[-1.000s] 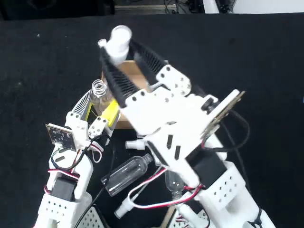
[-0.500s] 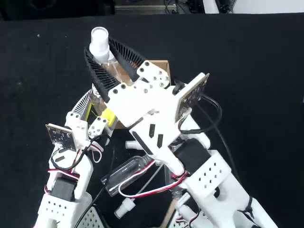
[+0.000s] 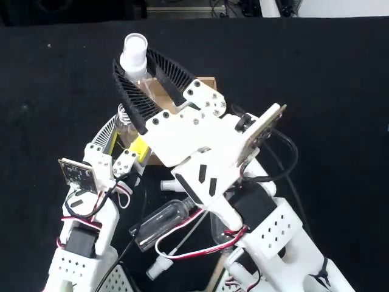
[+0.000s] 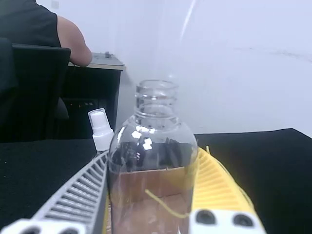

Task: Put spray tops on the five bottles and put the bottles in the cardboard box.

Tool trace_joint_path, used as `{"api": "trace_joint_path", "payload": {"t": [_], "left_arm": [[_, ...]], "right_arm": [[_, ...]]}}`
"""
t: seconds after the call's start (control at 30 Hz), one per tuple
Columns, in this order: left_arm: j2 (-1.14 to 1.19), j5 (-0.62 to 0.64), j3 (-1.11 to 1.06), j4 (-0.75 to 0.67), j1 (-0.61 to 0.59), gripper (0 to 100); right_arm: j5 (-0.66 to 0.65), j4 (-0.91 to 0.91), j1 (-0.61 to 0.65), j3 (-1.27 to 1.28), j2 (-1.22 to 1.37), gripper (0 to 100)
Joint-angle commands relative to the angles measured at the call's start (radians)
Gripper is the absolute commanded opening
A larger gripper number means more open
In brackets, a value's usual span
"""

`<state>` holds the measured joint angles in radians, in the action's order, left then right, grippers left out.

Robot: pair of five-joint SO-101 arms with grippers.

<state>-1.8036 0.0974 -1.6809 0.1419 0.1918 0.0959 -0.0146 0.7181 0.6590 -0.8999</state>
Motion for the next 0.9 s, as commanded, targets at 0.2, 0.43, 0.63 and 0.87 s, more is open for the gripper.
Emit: {"api": "trace_joint_path", "payload": {"t": [0.2,0.43,0.63,0.87], "left_arm": [[-0.017,0.008,-0.019,-0.026,0.013,3],[-0.017,0.008,-0.019,-0.026,0.008,3],[-0.017,0.008,-0.019,-0.026,0.008,3],[-0.017,0.006,-0.019,-0.025,0.008,3]], "right_arm": [[-0.002,0.031,0.009,-0.042,0.058,1.1],[-0.002,-0.037,-0.006,-0.033,0.097,1.1],[-0.002,-0.292,0.035,-0.094,0.094,1.4],[-0.002,-0.609,0.077,-0.234,0.096,21.0]]}}
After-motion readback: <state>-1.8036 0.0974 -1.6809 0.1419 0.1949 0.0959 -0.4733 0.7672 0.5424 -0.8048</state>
